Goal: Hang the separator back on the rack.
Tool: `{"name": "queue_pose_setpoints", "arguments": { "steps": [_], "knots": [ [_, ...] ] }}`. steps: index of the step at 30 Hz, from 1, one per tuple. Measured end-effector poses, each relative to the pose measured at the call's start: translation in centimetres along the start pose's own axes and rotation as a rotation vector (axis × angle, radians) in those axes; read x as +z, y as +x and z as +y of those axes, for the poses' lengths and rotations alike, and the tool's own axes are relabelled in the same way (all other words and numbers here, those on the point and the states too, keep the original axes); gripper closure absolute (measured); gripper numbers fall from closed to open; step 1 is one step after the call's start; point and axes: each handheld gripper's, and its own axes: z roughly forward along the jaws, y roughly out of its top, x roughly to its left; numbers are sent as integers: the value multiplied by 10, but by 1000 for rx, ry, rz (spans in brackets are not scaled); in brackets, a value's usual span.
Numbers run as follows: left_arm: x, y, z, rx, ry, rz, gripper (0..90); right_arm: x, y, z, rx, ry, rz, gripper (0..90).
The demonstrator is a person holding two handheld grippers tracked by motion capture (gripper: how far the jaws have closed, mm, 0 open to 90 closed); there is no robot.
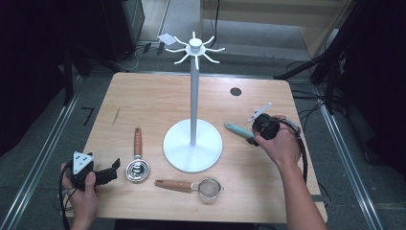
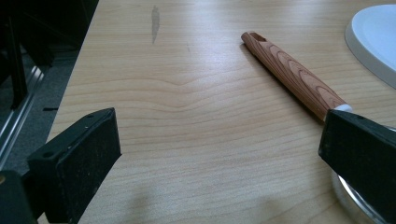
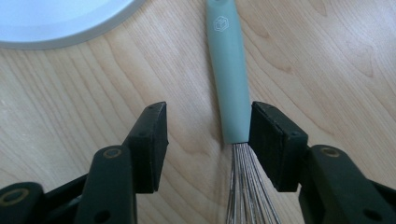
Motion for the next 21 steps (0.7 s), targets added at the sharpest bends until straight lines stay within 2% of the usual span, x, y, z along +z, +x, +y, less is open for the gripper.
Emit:
{"name": "queue_pose_setpoints", "arguments": {
  "steps": [2,4,8,11,14,16,21],
  "knots": [
    [0,0,0,0,0,0,0,2,-2,2,-2,20,-2,504],
    [0,0,0,1,1,0,0,6,-4,5,-14,69,-44,513],
    [-1,0,0,-1,3,-4,0,15,-7,8,-33,109,-62,564],
    [-1,0,0,0,2,-3,0,19,-9,10,-33,139,-58,582],
    [-1,0,-1,0,3,-1,0,23,-11,12,-42,145,-38,601],
    [-2,0,-1,-1,4,-3,0,29,-14,14,-47,189,-27,626],
    [-2,0,-1,0,4,0,0,35,-15,20,-55,230,-28,624]
  ]
}}
